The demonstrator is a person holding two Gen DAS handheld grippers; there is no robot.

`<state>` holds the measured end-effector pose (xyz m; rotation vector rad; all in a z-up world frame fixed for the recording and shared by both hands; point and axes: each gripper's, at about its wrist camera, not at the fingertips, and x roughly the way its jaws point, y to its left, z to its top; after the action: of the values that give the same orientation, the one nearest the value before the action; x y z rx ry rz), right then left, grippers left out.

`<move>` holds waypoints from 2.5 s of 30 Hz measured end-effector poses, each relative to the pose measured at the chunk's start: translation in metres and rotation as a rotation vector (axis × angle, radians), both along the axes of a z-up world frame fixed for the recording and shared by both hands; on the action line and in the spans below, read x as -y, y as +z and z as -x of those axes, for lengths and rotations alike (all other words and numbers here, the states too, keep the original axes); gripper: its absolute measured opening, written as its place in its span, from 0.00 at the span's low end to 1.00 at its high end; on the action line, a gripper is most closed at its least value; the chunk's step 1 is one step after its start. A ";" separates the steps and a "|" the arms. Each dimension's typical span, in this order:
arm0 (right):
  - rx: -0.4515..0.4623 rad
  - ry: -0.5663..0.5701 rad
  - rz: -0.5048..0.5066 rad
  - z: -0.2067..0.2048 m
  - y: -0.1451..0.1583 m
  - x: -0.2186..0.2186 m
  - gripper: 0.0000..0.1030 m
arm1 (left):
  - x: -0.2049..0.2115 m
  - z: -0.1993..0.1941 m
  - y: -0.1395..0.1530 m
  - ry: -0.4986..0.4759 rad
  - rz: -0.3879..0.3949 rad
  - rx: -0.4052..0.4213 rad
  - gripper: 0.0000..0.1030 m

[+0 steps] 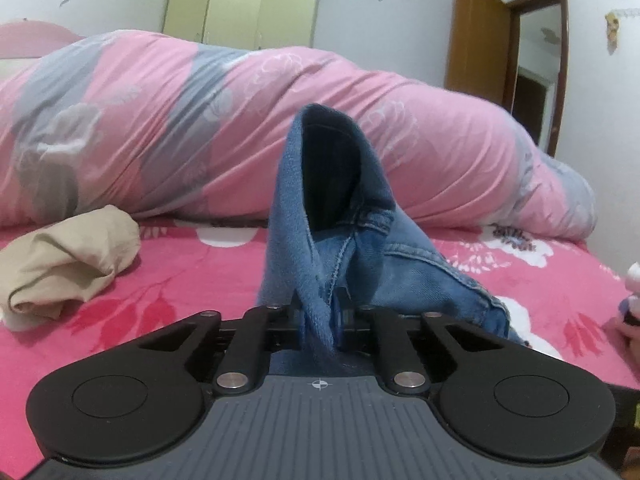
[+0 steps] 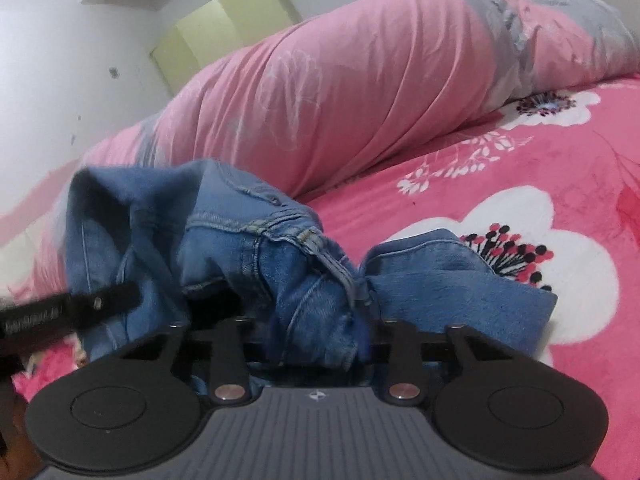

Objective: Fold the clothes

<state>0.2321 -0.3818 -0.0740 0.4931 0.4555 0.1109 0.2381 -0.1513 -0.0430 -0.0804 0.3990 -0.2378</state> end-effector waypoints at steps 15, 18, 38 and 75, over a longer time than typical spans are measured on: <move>0.303 -0.055 0.043 0.157 0.114 -0.040 0.19 | -0.099 0.162 0.034 -0.163 0.235 0.055 0.07; 0.363 -0.056 0.094 0.190 0.145 -0.052 0.19 | -0.109 0.199 0.029 -0.254 0.268 0.048 0.07; 0.150 0.609 0.471 0.201 0.081 -0.294 0.19 | -0.272 0.281 -0.030 -0.065 0.280 -0.143 0.48; -0.118 -0.093 -0.196 0.180 0.044 -0.047 0.73 | -0.124 0.174 0.016 -0.167 -0.026 -0.053 0.27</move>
<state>0.0521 -0.3352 -0.0299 0.7151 0.5387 0.0372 0.0642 -0.0271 -0.0268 -0.0280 0.4624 -0.3960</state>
